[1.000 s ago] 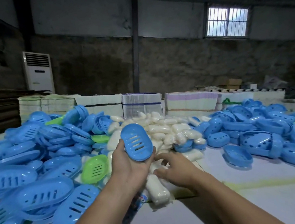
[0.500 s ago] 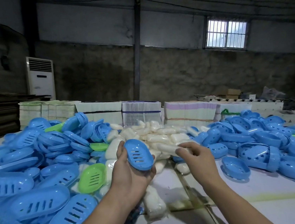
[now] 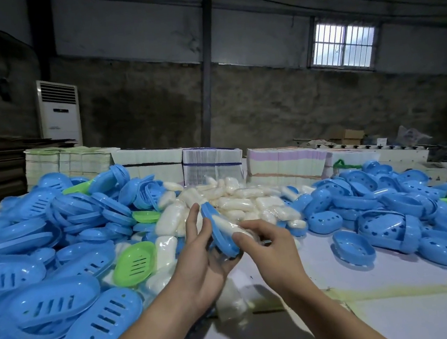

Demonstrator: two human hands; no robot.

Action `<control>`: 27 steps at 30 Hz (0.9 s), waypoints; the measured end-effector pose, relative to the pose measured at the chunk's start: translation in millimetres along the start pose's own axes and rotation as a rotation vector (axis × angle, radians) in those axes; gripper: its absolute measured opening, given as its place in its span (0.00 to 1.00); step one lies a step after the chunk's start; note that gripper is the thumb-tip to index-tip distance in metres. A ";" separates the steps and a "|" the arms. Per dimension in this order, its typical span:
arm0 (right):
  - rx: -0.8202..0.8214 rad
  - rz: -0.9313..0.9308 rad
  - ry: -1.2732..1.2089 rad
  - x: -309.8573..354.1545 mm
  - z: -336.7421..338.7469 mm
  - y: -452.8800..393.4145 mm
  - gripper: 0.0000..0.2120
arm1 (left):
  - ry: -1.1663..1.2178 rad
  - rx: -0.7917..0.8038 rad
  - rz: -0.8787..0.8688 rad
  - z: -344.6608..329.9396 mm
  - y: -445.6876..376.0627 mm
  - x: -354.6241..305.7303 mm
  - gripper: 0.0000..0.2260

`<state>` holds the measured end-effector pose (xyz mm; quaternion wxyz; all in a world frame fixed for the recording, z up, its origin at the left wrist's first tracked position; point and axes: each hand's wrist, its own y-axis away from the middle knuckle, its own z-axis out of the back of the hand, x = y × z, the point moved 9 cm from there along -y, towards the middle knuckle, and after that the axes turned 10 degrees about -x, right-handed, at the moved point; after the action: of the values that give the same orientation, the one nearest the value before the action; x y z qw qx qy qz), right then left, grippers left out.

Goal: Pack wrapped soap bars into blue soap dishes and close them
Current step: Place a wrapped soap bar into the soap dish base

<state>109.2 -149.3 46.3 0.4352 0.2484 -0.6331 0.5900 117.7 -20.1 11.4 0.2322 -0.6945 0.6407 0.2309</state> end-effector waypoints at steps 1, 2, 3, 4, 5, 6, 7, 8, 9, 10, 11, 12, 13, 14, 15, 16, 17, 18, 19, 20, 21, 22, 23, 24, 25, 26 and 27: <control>0.000 -0.013 -0.025 -0.3 -0.3 0.4 0.07 | -0.033 0.003 0.002 -0.8 0.8 4.1 0.16; -0.002 -0.030 -0.051 -1.7 0.0 0.3 0.07 | -0.060 0.014 0.009 -2.2 2.1 8.8 0.16; -0.005 -0.049 -0.071 -3.3 0.4 0.1 0.06 | -0.070 0.029 0.018 -3.7 3.4 13.1 0.16; -0.004 -0.062 -0.078 -5.1 0.4 -0.3 0.07 | -0.068 0.037 0.028 -4.9 4.9 16.0 0.16; -0.002 -0.069 -0.076 -5.9 0.1 -0.4 0.07 | -0.059 0.041 0.035 -6.0 6.0 17.6 0.16; -0.002 -0.066 -0.067 -6.5 0.0 -0.5 0.07 | -0.044 0.044 0.040 -6.5 6.6 18.3 0.16; 0.001 -0.060 -0.059 -6.1 -0.5 -0.2 0.07 | -0.022 0.046 0.044 -7.0 6.7 18.4 0.16; 0.016 -0.048 -0.055 -5.1 -1.7 -0.1 0.06 | 0.010 0.047 0.051 -7.0 7.0 18.0 0.16; 0.048 -0.034 -0.058 -2.0 -4.2 0.7 0.04 | 0.048 0.044 0.061 -7.2 7.1 17.3 0.15; 0.089 -0.013 -0.059 2.2 -7.2 1.3 0.05 | 0.086 0.038 0.073 -7.3 7.3 16.5 0.15; 0.125 0.008 -0.059 6.6 -9.6 2.0 0.07 | 0.119 0.030 0.085 -7.4 7.2 15.8 0.15; 0.138 0.031 -0.047 9.8 -9.8 1.2 0.08 | 0.146 0.025 0.096 -7.6 7.2 15.1 0.14; 0.125 0.050 -0.031 12.3 -7.7 -0.8 0.08 | 0.167 0.024 0.105 -8.2 7.4 14.5 0.14; 0.096 0.068 -0.005 13.5 -4.2 -3.0 0.09 | 0.184 0.024 0.113 -8.9 8.0 14.2 0.13; 0.068 0.077 0.021 13.6 -1.2 -4.3 0.09 | 0.199 0.028 0.122 -9.7 8.4 14.4 0.13; 0.054 0.076 0.034 12.3 0.4 -5.0 0.09 | 0.210 0.041 0.132 -10.8 9.2 15.0 0.13; 0.059 0.065 0.034 11.0 0.4 -4.9 0.07 | 0.216 0.059 0.145 -12.3 10.5 16.0 0.13; 0.075 0.054 0.035 9.2 0.0 -4.7 0.07 | 0.219 0.076 0.158 -13.4 12.1 16.7 0.13; 0.092 0.045 0.037 7.4 -0.4 -4.5 0.07 | 0.219 0.086 0.170 -14.1 13.1 17.1 0.13; 0.110 0.044 0.028 6.5 -0.2 -4.9 0.07 | 0.216 0.089 0.181 -14.3 13.6 17.5 0.13; 0.130 0.049 0.004 8.1 0.0 -5.1 0.06 | 0.217 0.092 0.194 -14.8 13.7 18.2 0.13; 0.150 0.058 -0.026 10.8 1.3 -6.8 0.05 | 0.218 0.097 0.209 -16.2 14.0 19.2 0.14; 0.156 0.067 -0.063 13.6 5.1 -11.2 0.05 | 0.216 0.101 0.226 -18.2 14.6 20.8 0.14; 0.121 0.072 -0.080 14.4 13.4 -19.5 0.05 | 0.202 0.097 0.245 -19.7 15.2 23.4 0.15; 0.052 0.072 -0.057 12.3 26.0 -31.0 0.05 | 0.185 0.085 0.265 -20.1 16.1 26.3 0.18; -0.041 0.073 0.056 6.6 42.6 -45.1 0.05 | 0.167 0.066 0.284 -19.5 17.2 29.3 0.21; -0.124 0.083 0.298 -1.7 60.7 -59.4 0.08 | 0.153 0.052 0.300 -18.7 18.5 31.5 0.22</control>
<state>143.5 -218.7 81.0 0.5139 0.1044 -0.6064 0.5977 101.9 -57.6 6.1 0.1633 -0.6004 0.7587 0.1928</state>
